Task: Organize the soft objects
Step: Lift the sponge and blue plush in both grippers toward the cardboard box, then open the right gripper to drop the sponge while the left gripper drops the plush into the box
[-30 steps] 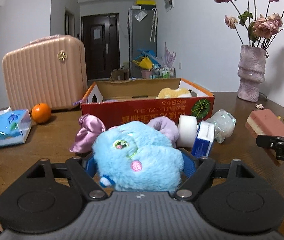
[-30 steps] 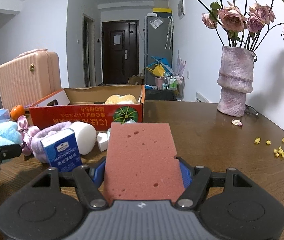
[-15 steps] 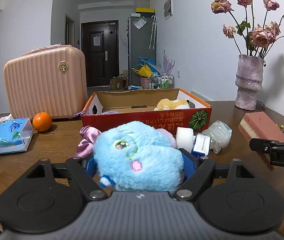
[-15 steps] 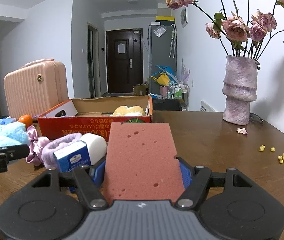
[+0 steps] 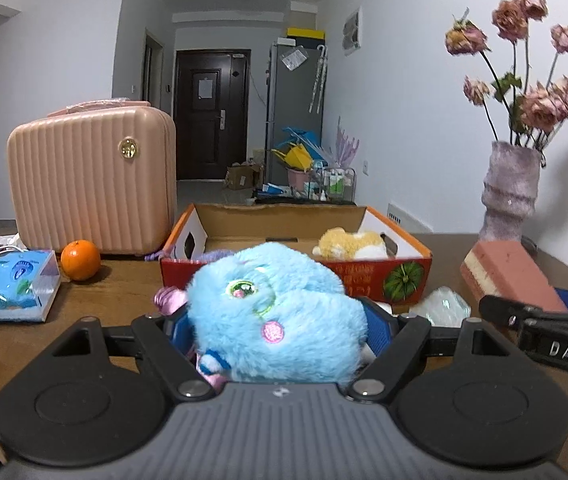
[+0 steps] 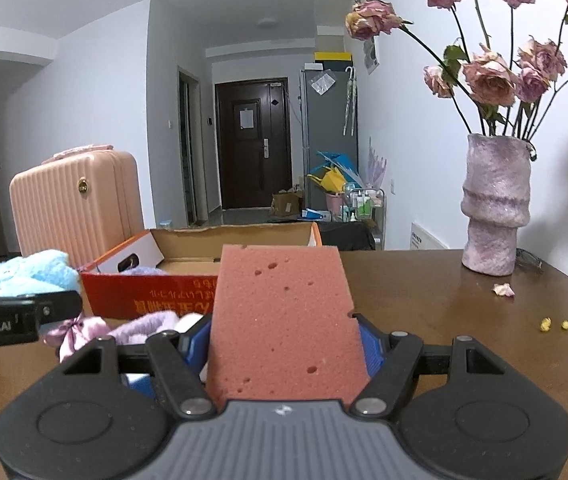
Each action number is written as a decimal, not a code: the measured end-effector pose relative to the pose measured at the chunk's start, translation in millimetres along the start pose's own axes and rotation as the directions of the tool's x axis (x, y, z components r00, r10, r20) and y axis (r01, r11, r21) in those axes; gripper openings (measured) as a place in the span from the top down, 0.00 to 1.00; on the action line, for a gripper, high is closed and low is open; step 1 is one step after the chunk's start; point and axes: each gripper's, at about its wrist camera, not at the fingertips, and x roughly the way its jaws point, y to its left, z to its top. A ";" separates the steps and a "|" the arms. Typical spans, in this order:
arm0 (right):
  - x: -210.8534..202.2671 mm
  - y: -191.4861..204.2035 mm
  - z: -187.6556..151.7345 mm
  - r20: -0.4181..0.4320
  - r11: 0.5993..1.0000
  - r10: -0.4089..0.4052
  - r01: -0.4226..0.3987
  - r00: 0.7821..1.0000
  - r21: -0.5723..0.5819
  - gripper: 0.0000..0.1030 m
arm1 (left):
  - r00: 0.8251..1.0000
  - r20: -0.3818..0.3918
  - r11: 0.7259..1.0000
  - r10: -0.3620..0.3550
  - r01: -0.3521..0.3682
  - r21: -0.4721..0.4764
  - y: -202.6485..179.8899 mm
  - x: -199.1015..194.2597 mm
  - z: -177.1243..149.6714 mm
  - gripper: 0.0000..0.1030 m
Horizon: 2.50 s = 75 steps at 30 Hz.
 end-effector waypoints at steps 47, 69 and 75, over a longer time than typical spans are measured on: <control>173.8 31.4 77.0 0.032 0.995 0.083 -0.081 0.996 -0.056 0.32 | 0.994 0.053 0.980 0.099 -0.088 -0.176 28.6 142.4 85.8 0.21; 242.3 47.4 78.1 -0.101 0.997 0.052 -0.058 0.994 -0.052 0.30 | 0.984 -0.001 0.973 0.176 -0.174 -0.152 45.3 197.2 86.1 0.17; 245.6 34.6 78.0 -0.139 0.999 0.034 -0.034 0.990 0.005 0.13 | 0.979 0.002 0.968 0.204 -0.201 -0.149 46.4 194.8 83.5 0.00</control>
